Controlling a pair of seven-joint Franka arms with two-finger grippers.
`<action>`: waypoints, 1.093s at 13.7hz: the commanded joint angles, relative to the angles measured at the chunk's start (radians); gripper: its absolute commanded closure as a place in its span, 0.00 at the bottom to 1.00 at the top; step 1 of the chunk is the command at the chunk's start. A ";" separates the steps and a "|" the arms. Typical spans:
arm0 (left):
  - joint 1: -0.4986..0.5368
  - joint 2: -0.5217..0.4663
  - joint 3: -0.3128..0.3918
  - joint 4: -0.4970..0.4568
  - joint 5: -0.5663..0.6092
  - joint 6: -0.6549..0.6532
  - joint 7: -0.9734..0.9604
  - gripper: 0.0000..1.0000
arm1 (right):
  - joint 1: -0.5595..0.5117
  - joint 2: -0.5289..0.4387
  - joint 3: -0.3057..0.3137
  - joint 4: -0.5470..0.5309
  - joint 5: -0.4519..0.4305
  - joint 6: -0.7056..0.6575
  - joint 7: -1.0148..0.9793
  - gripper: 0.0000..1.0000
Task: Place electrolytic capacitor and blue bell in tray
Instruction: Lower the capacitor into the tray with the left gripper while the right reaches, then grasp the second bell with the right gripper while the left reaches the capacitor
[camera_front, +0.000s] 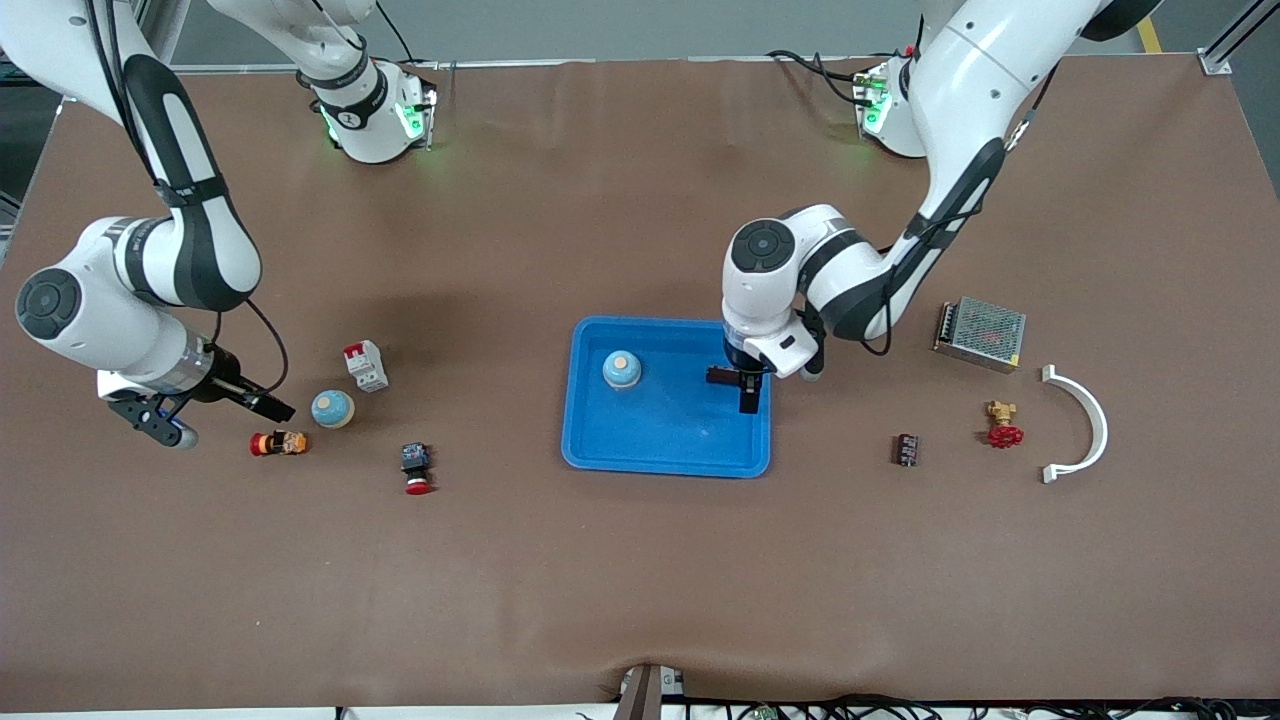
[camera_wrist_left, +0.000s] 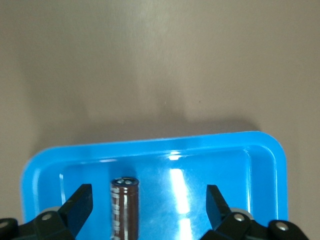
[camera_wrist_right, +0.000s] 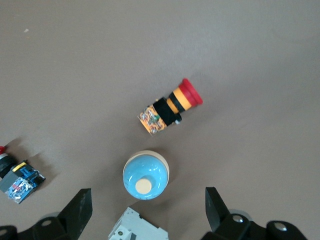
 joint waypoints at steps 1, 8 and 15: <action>0.129 -0.026 -0.109 -0.007 -0.033 -0.082 0.153 0.00 | 0.039 -0.030 0.000 -0.052 0.007 0.023 0.159 0.00; 0.371 -0.027 -0.232 0.030 -0.033 -0.160 0.677 0.00 | 0.039 0.039 -0.002 -0.094 -0.078 0.185 0.189 0.00; 0.500 -0.026 -0.301 0.094 -0.077 -0.257 1.225 0.00 | 0.042 0.111 -0.002 -0.095 -0.080 0.262 0.187 0.00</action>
